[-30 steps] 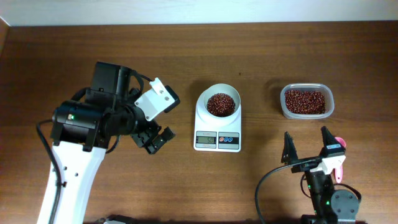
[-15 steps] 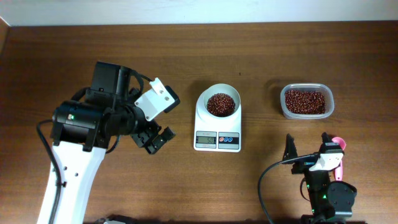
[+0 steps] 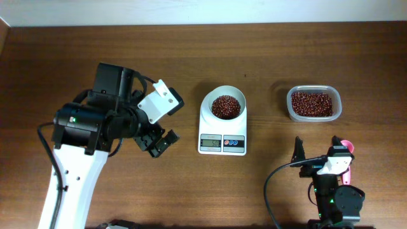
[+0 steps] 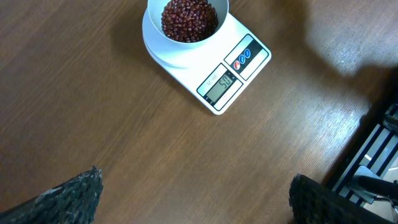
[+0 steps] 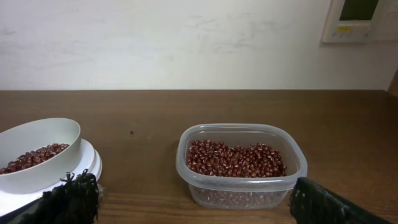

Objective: Scoop and weigh 50g on scale

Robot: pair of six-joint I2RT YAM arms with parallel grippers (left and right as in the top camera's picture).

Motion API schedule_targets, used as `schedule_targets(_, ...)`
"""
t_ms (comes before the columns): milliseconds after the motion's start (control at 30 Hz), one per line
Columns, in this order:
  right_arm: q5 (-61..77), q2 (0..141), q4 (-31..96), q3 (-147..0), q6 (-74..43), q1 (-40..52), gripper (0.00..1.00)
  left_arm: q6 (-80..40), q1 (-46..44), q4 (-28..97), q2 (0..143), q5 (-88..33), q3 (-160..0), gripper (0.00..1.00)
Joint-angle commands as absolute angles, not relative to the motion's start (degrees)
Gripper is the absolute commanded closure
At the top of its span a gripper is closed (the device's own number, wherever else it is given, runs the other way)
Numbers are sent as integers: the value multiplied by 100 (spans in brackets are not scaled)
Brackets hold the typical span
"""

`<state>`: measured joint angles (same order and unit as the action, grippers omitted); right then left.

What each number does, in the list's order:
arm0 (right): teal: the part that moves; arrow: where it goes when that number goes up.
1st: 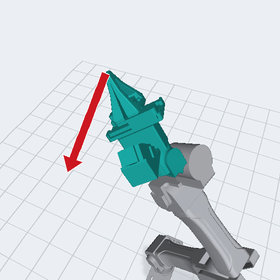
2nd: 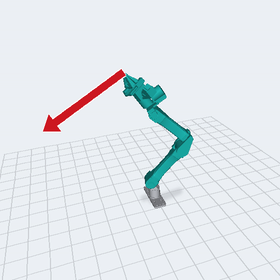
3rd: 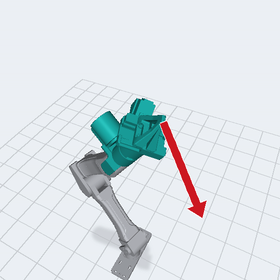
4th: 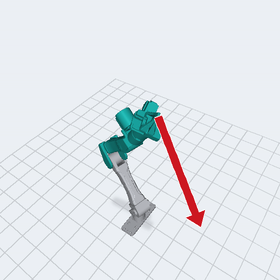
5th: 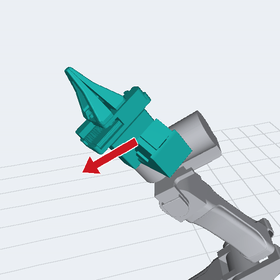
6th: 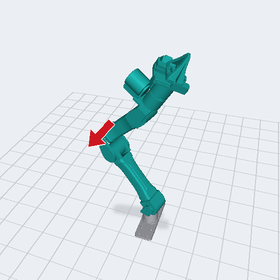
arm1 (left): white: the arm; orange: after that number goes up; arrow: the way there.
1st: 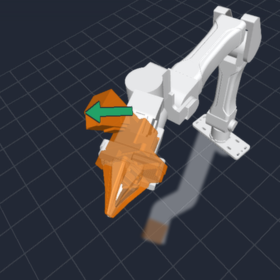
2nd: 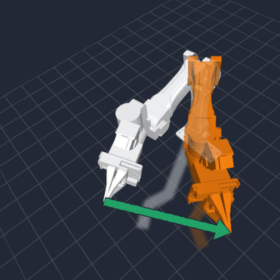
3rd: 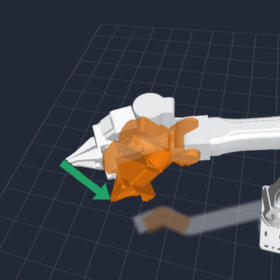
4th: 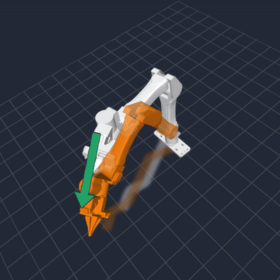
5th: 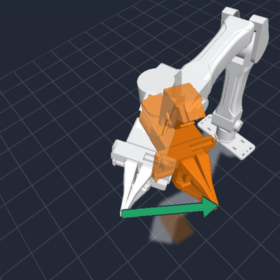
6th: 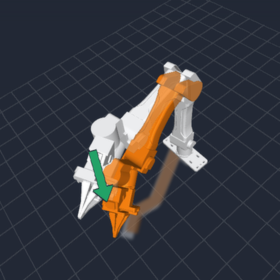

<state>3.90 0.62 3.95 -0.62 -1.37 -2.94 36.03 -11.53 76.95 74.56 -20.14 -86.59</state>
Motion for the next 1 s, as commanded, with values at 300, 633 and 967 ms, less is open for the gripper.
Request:
schedule_targets(300,333,25,432,-32,-235,-263,1,3691,-1122,7684,7391,-2032,-8720,1)
schedule_targets(633,336,25,432,-32,-235,-263,1,3691,-1122,7684,7391,-2014,-8718,1)
schedule_targets(967,333,25,432,-32,-235,-263,1,3688,-1118,7682,6187,-2047,-8715,1)
